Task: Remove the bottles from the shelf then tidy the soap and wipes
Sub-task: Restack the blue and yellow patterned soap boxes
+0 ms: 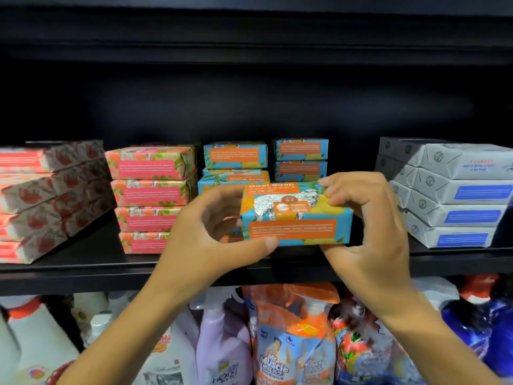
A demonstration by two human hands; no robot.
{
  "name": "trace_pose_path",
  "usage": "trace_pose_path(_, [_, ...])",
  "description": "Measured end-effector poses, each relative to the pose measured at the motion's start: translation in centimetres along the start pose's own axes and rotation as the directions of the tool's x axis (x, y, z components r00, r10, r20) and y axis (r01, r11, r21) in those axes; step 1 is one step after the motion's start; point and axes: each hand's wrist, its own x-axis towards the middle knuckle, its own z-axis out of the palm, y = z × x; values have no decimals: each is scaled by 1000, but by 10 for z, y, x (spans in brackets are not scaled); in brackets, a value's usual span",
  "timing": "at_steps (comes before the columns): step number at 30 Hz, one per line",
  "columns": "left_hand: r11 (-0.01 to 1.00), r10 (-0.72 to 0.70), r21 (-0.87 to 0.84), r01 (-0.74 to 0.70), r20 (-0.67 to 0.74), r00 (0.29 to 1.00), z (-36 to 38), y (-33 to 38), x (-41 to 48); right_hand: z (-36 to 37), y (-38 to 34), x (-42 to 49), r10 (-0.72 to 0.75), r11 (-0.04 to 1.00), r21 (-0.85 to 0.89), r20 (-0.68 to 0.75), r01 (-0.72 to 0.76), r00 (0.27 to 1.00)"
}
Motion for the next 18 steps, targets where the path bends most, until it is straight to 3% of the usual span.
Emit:
trace_pose_path(4, [999,26,29,-24,-62,998,-3,3,-1,4,2,1,25,1000,-4,35,-24,999])
trace_pose_path(9, [986,147,108,-128,-191,971,-12,16,4,0,10,-10,252,964,-119,106,-239,962])
trace_pose_path(12, [977,164,178,-117,-279,946,-17,18,17,2,16,-24,363,928,-197,274,-317,891])
trace_pose_path(15, [961,168,265,-81,-327,930,-14,16,25,6,23,-38,441,885,-366,464,-287,768])
trace_pose_path(18, [941,178,334,-50,-363,914,-11,14,27,8,27,-47,377,882,-447,481,-149,791])
